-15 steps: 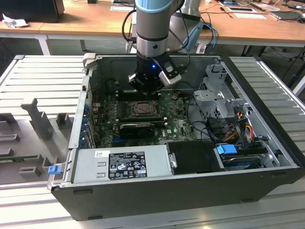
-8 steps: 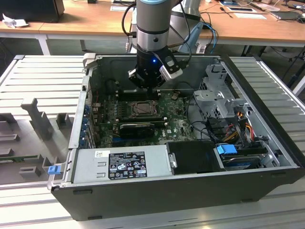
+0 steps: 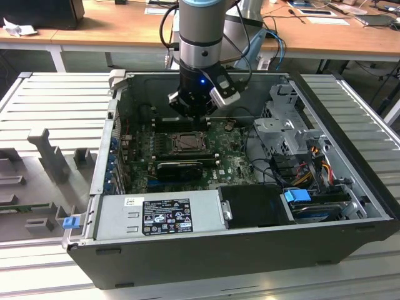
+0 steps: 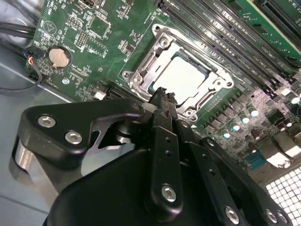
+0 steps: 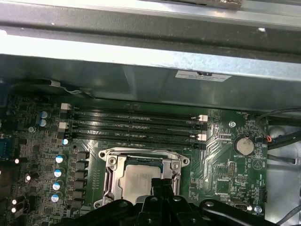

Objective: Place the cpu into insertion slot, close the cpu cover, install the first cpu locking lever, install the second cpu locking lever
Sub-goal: 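Install the second cpu locking lever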

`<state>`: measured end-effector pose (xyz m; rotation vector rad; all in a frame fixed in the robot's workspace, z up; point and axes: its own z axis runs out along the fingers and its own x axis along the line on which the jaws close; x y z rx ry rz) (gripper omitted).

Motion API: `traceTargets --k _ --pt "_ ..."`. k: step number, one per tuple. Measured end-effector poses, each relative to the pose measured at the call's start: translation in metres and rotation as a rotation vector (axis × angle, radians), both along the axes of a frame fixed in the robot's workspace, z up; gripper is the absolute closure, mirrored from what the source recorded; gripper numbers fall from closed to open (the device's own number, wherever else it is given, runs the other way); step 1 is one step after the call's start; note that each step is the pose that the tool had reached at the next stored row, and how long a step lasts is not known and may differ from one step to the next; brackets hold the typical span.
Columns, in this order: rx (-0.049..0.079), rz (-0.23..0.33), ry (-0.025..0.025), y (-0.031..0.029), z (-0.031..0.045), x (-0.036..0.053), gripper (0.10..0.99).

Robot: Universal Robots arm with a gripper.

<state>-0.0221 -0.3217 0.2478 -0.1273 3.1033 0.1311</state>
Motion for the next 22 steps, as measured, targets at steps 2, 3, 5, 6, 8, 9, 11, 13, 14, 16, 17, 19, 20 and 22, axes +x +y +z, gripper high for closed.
traceTargets --k 2,3,5,6,8,9,11,13,14,16,17,19,20,22 --pt "0.000 0.000 0.0000 -0.0010 0.0000 0.0000 0.980" --pt "0.000 0.000 0.0000 -0.0013 0.0000 0.0000 0.980" --pt "0.000 0.000 0.0000 -0.0024 0.0000 0.0000 0.980" --pt "0.000 0.000 0.0000 -0.0029 0.0000 0.0000 0.980" --pt "0.000 0.000 0.0000 -0.0036 0.0000 0.0000 0.980" --pt "0.000 0.000 0.0001 -0.0040 0.0000 0.0000 0.980" --pt "0.000 0.000 0.0000 -0.0052 0.0000 0.0000 0.980" --pt "0.000 0.000 0.0000 -0.0061 0.0000 0.0000 0.980" --pt "0.000 0.000 0.0001 -0.0065 0.0000 0.0000 0.980" --pt "0.000 0.000 0.0000 -0.0074 0.0000 0.0000 0.980" --pt "0.000 0.000 0.0000 -0.0077 0.0000 0.0000 0.980" --pt "0.000 0.000 0.0001 -0.0083 0.0000 0.0000 0.980" --pt "0.000 0.000 0.0000 -0.0088 0.0000 0.0000 0.980" --pt "0.000 0.000 0.0001 -0.0099 0.0000 0.0000 0.980"
